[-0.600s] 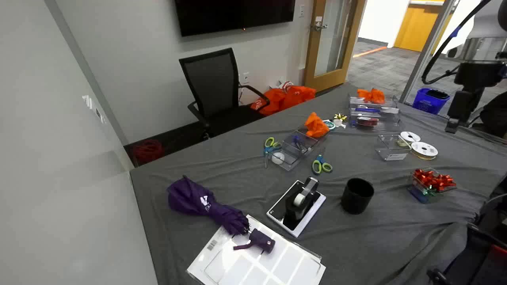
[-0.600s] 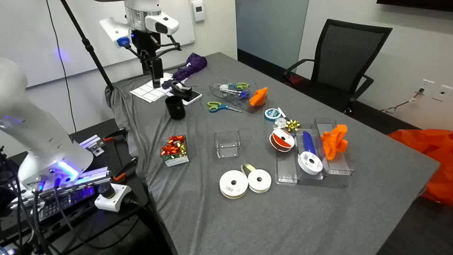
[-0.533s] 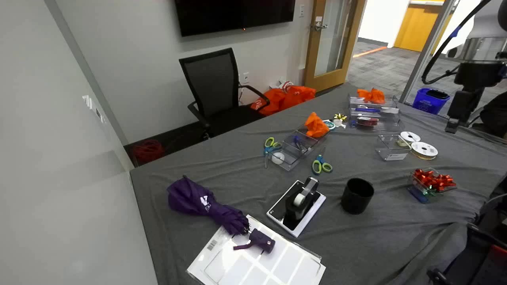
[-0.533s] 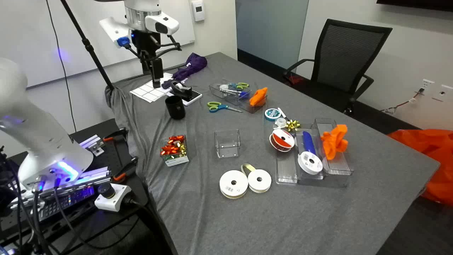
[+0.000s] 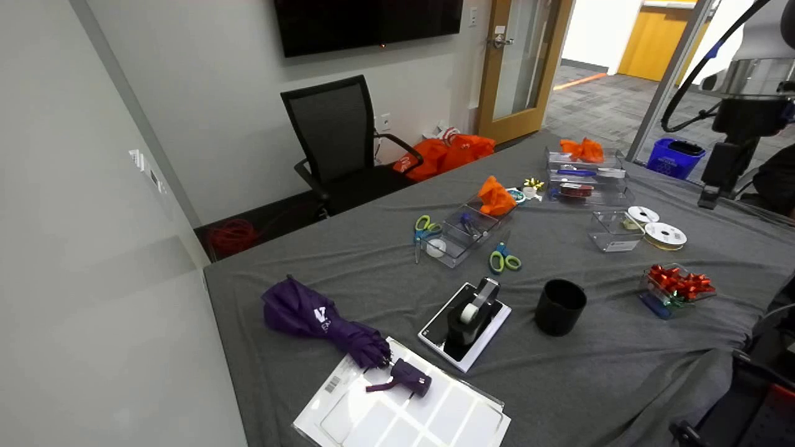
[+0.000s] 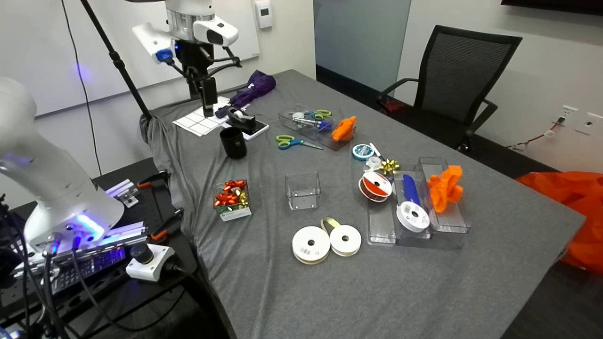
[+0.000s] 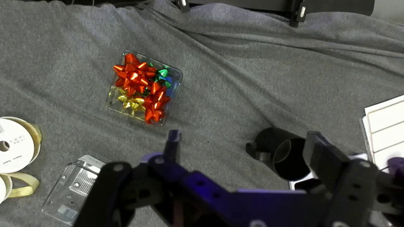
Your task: Stack up the containers on the table
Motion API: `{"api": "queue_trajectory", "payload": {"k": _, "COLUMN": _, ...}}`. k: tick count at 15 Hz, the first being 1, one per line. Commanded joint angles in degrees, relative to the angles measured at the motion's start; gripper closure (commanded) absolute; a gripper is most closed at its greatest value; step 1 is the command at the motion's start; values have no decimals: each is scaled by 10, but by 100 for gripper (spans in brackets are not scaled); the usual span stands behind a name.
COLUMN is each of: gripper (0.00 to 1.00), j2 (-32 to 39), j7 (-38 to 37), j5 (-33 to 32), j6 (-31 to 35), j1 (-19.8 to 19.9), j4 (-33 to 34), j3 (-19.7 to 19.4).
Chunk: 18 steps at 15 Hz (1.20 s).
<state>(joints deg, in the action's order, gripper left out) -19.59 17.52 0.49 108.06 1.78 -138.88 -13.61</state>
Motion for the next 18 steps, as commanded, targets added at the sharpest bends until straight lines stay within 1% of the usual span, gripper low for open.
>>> {"api": "queue_trajectory", "payload": {"k": 1, "gripper": 0, "j2": 2, "j7": 6, "j5": 7, "j6": -3, "j1": 14, "j4": 1, "j3": 13}}
{"api": "queue_trajectory", "payload": {"k": 3, "gripper": 0, "j2": 4, "j7": 8, "j5": 9, "j6": -13, "j1": 13, "j4": 4, "j3": 13}}
{"api": "queue_trajectory", "payload": {"k": 9, "gripper": 0, "j2": -9, "j7": 1, "j5": 15, "j6": 42, "j1": 15, "j4": -10, "j3": 13}}
{"api": "queue_trajectory", "payload": {"k": 12, "gripper": 0, "j2": -14, "j7": -8, "j5": 8, "j6": 67, "j1": 18, "j4": -14, "j3": 16}}
{"api": "queue_trajectory", "payload": {"k": 13, "gripper": 0, "j2": -15, "j7": -20, "j5": -1, "j6": 69, "j1": 20, "j4": -13, "j3": 20}}
{"api": "queue_trajectory", "payload": {"k": 14, "gripper": 0, "j2": -3, "j7": -6, "j5": 8, "j6": 52, "j1": 15, "j4": 0, "j3": 16}}
{"api": "queue_trajectory", "payload": {"k": 18, "gripper": 0, "j2": -4, "j7": -13, "j5": 8, "j6": 56, "j1": 16, "j4": 0, "j3": 18}}
